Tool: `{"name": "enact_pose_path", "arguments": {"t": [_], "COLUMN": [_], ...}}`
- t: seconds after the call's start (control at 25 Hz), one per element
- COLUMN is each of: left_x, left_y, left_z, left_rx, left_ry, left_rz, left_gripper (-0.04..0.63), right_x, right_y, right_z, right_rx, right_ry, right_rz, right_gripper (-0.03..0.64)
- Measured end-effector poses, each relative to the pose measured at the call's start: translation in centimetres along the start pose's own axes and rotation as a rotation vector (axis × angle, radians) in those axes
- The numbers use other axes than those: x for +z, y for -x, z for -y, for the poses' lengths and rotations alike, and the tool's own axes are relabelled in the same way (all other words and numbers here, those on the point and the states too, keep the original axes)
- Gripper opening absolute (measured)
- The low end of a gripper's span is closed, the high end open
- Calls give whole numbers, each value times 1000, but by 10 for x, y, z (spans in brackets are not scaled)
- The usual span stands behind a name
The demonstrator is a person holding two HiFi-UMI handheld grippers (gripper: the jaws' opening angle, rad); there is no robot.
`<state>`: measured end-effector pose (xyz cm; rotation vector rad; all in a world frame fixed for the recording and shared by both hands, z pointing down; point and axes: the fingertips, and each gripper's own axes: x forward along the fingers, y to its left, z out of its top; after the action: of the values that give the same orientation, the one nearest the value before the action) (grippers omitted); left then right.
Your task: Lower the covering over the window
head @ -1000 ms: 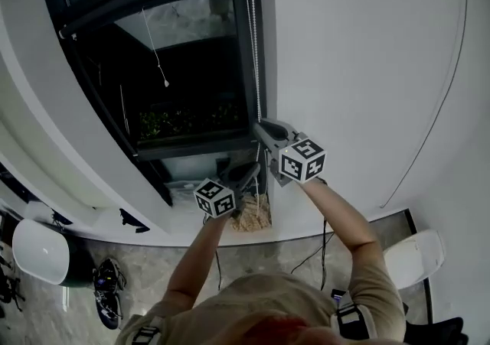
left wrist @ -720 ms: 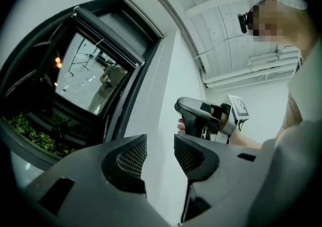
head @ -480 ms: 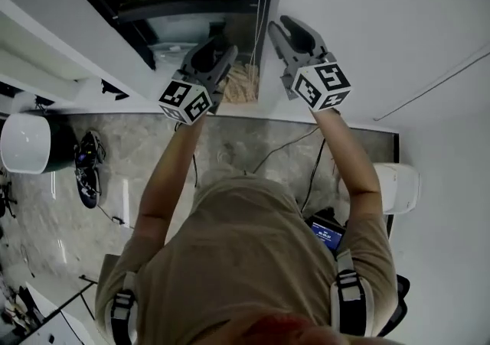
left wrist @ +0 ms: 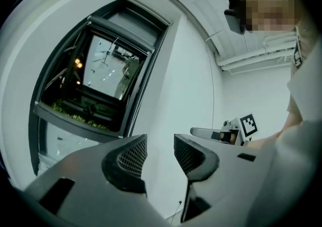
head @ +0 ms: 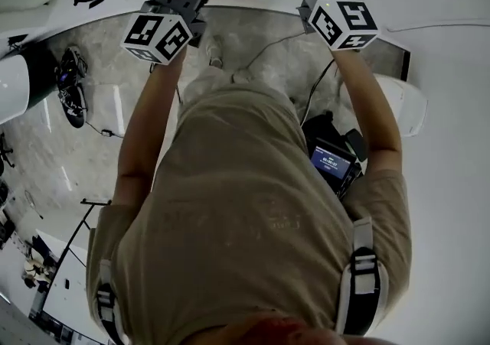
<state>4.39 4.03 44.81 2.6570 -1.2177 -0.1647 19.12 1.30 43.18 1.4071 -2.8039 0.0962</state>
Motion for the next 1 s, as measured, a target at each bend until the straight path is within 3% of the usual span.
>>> {"name": "enact_pose_path", "arguments": {"t": [0.12, 0.36, 0.6, 1.0], "left_x": [-34, -81, -105, -115], "left_y": [18, 24, 21, 40], "left_z": [-3, 1, 18, 15], "left_rx": [38, 54, 32, 78], "left_ry": [48, 44, 25, 4], "left_rz": [-32, -124, -177, -186], "left_gripper": [161, 161, 144, 120], "right_x": [-26, -71, -90, -107], "right_y": [16, 37, 53, 57], "right_z": [3, 8, 6, -20], "right_rx": [-13, -67, -87, -50], "right_ry": [-10, 5, -12, -38], "right_rz": [-30, -86, -103, -107], "right_gripper": [109, 112, 112, 112]}}
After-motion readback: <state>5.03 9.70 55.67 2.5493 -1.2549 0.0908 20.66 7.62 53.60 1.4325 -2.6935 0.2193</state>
